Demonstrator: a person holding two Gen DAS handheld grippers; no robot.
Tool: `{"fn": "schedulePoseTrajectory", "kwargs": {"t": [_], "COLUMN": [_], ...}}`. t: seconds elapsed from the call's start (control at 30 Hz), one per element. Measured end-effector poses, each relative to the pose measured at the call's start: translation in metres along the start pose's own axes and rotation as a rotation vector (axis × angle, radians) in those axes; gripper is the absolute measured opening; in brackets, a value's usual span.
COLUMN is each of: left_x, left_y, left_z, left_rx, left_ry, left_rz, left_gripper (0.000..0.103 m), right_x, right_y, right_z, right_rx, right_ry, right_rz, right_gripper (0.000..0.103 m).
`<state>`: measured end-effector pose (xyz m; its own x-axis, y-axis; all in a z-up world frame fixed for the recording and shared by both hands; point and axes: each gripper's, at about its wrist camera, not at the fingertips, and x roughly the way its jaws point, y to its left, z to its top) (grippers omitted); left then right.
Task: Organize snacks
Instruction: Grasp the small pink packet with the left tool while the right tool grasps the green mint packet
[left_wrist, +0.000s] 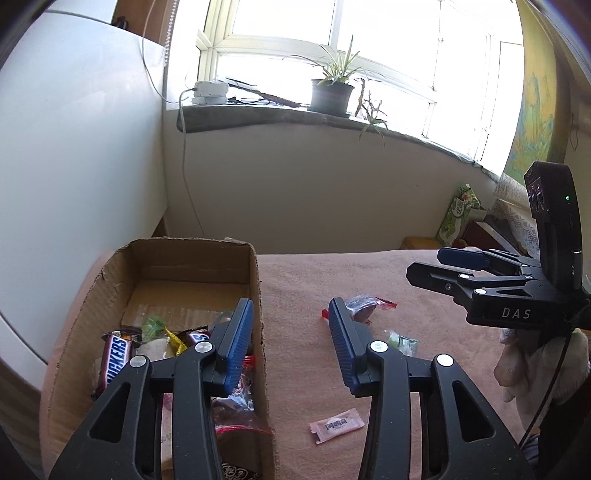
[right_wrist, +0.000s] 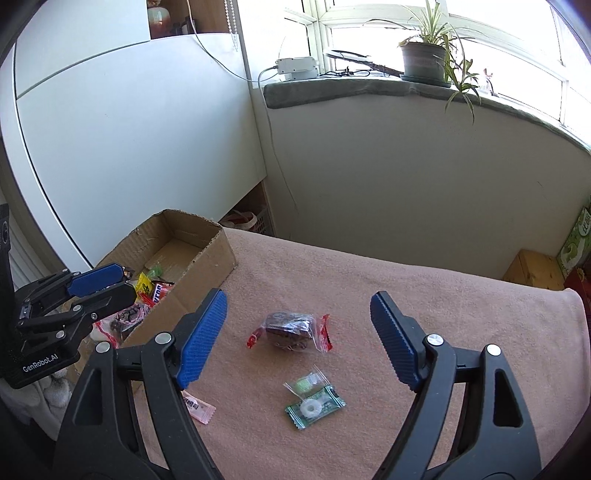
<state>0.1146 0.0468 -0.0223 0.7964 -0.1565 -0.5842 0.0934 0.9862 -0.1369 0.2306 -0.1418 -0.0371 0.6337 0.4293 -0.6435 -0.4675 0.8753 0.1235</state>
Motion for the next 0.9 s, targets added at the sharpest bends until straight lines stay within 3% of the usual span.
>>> {"fn": "schedulePoseTrajectory", "kwargs": {"t": [0.27, 0.57, 0.67, 0.8, 0.9], "left_x": [0.018, 0.010, 0.004, 0.005, 0.009], "left_y": [-0.027, -0.053, -0.063, -0.069, -0.060], "left_z": [-0.008, -0.053, -0.069, -0.084, -0.090], "left_rx": [0.016, 0.037, 0.040, 0.054, 0.009], "left_ry": [0.054, 0.129, 0.151, 0.193, 0.224], "left_rz": [-0.067, -0.107, -0.111, -0.092, -0.078], "left_gripper": [0.041, 0.041, 0.041, 0.050, 0.050], "right_x": [0.012, 0.028, 0.030, 0.033, 0.032], "right_y": [-0.017, -0.013, -0.011, -0.011, -0.011], "right_z": [-0.042, -0.065, -0.069, -0.072, -0.073], "right_rx": [-0.043, -0.123, -0.136, -0.144, -0.146], "right_ry": [0.100, 0.175, 0.189, 0.200, 0.199], "right_rz": [-0.023, 0.005, 0.012, 0.011, 0.011], "right_gripper": [0.082, 0.080, 0.077, 0.077, 0.077]}}
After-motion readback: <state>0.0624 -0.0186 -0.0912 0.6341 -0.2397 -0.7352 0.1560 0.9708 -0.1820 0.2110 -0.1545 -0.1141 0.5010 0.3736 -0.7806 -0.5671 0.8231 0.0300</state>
